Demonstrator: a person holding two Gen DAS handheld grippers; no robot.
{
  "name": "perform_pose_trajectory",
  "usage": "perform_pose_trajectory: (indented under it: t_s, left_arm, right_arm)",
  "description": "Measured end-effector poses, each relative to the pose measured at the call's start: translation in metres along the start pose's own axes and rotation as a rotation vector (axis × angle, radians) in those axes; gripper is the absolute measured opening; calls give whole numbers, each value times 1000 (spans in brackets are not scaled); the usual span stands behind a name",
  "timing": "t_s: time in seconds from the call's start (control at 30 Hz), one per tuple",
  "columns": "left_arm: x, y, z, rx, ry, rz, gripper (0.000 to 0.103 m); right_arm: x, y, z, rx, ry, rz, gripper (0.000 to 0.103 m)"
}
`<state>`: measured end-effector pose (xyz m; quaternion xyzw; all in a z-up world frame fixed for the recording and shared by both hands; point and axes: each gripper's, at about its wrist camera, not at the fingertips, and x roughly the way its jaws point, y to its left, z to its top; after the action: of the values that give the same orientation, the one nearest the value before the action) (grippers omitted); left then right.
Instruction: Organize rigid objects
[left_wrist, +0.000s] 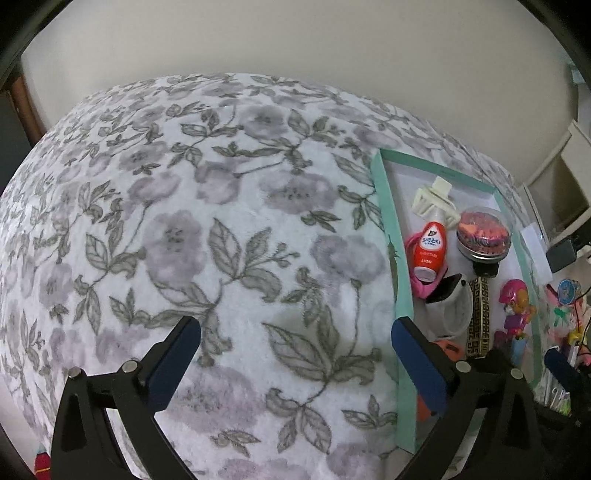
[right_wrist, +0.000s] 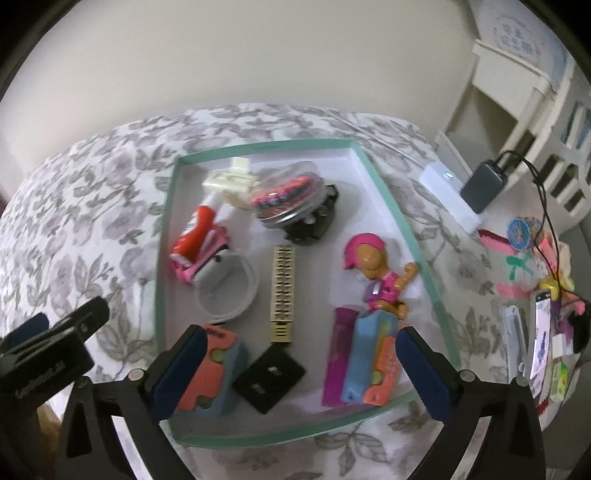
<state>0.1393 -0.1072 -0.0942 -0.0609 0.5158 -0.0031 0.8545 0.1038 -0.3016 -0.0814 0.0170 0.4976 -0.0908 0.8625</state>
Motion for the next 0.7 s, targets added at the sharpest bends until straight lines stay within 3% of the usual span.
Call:
perform_pose_trajectory:
  t_s: [0.4, 0.7]
  left_arm:
    - [-19, 14, -6, 31, 18, 31, 103]
    - [-54, 34, -13, 21, -34, 45, 103]
  right_arm:
    - [-15, 22, -16, -37, -3, 28, 103]
    - [-34, 20, -31, -6, -8, 25, 103]
